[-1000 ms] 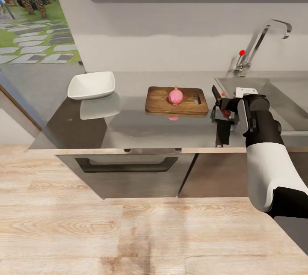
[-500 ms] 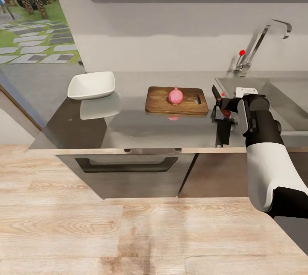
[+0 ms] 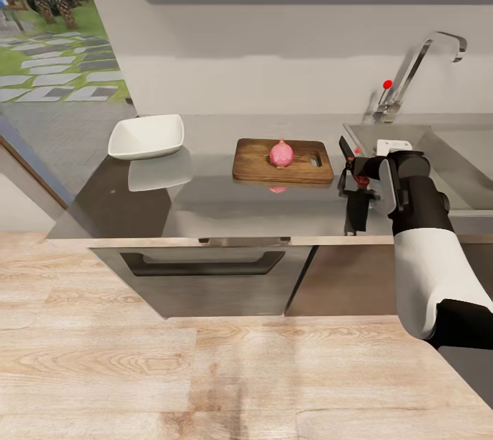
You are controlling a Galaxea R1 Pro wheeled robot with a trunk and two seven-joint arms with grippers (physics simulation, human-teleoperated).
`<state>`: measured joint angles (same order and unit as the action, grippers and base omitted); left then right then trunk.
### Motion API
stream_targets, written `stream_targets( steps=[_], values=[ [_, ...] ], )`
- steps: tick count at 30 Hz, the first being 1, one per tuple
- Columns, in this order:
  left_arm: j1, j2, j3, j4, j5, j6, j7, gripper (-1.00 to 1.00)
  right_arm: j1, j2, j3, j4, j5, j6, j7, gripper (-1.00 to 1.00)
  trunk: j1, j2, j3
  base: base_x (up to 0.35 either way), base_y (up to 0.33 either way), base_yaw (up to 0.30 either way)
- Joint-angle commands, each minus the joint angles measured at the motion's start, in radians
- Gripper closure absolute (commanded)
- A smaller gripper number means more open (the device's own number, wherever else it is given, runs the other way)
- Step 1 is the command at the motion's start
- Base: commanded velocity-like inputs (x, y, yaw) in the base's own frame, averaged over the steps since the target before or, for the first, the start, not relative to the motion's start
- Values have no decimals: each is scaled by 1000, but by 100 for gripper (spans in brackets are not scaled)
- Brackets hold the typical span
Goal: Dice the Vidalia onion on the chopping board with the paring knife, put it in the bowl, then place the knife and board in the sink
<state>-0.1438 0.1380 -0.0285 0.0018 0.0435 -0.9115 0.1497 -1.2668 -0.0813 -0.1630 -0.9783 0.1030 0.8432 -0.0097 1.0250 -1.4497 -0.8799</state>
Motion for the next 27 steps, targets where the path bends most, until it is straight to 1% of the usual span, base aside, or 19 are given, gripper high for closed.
stream_targets(
  steps=[1, 6, 27],
  values=[
    [0, 0, -4, 0, 4, -3, 1, -100, 0, 0, 3, 71, 17, 9, 8, 100, 0, 0, -1, 0, 0, 0],
    [0, 0, -4, 0, 4, -3, 1, -100, 0, 0, 11, 69, 17, 11, 7, 100, 0, 0, -1, 0, 0, 0],
    [0, 0, -4, 0, 4, -3, 1, -100, 0, -1, 10, 45, 18, 11, 8, 100, 0, 0, -1, 0, 0, 0]
  ],
)
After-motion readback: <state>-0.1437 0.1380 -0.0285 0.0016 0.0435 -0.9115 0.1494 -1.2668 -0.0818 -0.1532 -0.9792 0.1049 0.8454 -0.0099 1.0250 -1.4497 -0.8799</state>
